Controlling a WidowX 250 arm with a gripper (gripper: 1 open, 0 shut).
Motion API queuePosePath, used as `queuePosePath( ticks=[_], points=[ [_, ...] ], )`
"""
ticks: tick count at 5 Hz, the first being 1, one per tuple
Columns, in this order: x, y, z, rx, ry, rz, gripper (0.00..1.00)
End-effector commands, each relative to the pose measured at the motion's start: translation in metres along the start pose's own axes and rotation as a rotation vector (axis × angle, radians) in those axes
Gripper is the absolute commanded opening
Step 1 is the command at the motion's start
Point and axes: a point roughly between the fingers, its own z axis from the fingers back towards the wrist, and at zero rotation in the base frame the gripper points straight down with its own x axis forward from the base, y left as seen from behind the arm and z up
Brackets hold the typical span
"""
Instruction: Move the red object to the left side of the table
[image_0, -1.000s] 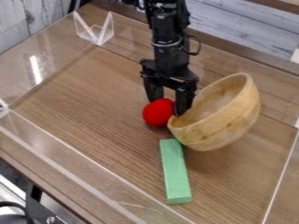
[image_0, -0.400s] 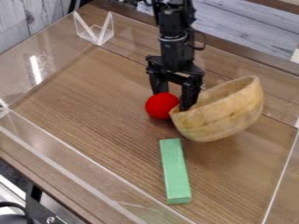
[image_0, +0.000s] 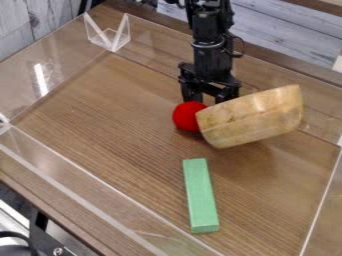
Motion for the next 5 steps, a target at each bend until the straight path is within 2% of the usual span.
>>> queuePosePath(
  ticks=[1, 2, 3, 5],
  points=[
    [0.003, 0.003, 0.009, 0.012, -0.016, -0.063, 0.0],
    [0.002, 0.007, 0.013, 0.014, -0.007, -0.117, 0.0],
    [0.0, 0.012, 0.016, 0.017, -0.016, -0.103, 0.0],
    [-0.01, 0.022, 0.039, 0.029, -0.053, -0.075, 0.0]
  ],
)
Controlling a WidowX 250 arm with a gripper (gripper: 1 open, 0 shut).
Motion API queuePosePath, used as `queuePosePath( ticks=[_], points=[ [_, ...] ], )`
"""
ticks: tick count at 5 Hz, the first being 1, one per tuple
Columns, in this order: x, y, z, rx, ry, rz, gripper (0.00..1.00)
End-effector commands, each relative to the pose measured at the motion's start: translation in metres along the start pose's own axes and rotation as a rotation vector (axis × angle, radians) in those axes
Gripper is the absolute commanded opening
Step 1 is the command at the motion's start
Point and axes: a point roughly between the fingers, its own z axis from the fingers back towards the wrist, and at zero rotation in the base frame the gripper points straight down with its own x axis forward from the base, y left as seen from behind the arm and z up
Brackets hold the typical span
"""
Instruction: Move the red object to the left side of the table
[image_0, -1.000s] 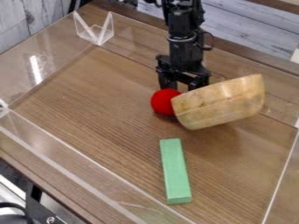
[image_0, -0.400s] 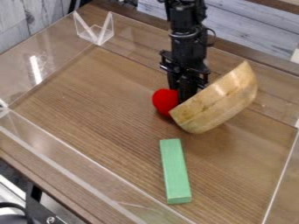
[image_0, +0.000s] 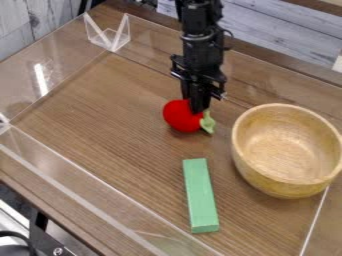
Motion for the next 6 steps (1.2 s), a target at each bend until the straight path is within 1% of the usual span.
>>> queuePosePath(
  ticks=[1, 2, 3, 5, 6],
  points=[
    [-0.002, 0.003, 0.036, 0.043, -0.079, 0.005, 0.0],
    [-0.007, 0.01, 0.042, 0.056, -0.097, 0.073, 0.0],
    [-0.01, 0.013, 0.041, 0.065, -0.106, 0.122, 0.0],
    [-0.013, 0.008, 0.055, 0.08, -0.112, 0.126, 0.0],
    [-0.003, 0.003, 0.064, 0.087, -0.115, 0.109, 0.0]
  ],
)
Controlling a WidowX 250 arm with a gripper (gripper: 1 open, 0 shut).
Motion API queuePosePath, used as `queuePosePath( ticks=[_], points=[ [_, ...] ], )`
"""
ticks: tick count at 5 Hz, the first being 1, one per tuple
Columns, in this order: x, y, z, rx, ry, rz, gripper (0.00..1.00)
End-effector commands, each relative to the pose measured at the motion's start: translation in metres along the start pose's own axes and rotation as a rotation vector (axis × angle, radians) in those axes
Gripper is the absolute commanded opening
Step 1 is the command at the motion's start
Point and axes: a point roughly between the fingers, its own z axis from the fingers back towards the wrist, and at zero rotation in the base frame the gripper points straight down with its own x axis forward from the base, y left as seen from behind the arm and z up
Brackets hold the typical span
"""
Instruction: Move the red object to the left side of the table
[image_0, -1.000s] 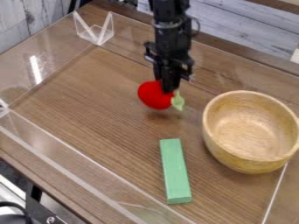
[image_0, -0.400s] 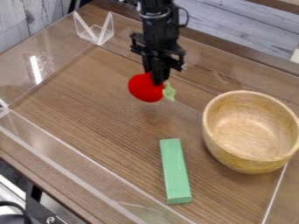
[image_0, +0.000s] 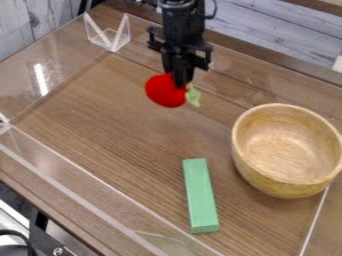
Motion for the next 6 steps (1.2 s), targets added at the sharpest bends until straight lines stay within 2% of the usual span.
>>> queuePosePath(
  ticks=[1, 2, 4, 6],
  points=[
    [0.013, -0.01, 0.033, 0.027, -0.075, -0.041, 0.0],
    [0.018, -0.023, 0.041, 0.028, -0.076, -0.071, 0.0],
    [0.012, -0.025, 0.023, 0.033, -0.081, -0.016, 0.0],
    [0.02, -0.015, 0.045, 0.041, -0.082, -0.057, 0.0]
  ],
)
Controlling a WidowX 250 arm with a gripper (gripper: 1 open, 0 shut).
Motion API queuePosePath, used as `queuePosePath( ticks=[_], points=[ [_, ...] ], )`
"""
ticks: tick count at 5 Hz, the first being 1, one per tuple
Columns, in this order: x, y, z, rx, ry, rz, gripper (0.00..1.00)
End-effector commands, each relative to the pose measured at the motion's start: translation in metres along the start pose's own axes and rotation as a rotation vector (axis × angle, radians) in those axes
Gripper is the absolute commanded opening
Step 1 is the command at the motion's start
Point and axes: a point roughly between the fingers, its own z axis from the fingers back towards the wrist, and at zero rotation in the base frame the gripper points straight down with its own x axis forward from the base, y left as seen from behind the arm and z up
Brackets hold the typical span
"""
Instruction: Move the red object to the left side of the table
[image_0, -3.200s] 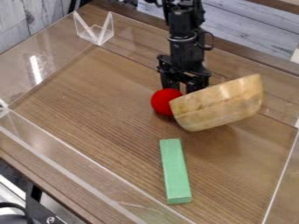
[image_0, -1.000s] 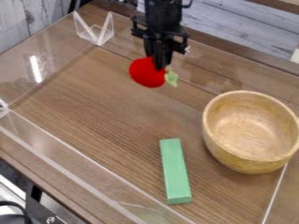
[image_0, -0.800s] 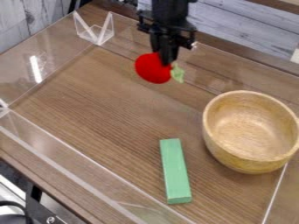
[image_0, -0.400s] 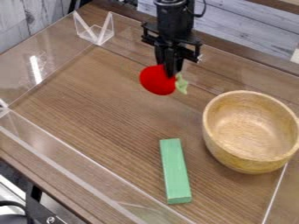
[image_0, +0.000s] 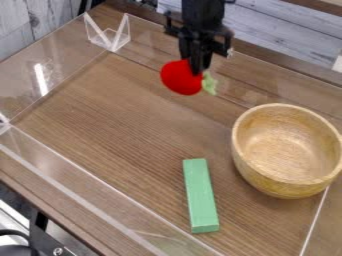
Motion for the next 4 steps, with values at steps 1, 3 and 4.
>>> queuePosePath(
  ticks=[1, 3, 4],
  points=[
    [0.005, 0.008, 0.018, 0.029, -0.076, -0.042, 0.0],
    [0.01, -0.016, 0.01, 0.028, -0.078, -0.049, 0.0],
    [0.001, 0.017, 0.026, 0.048, -0.075, 0.001, 0.0]
  ],
)
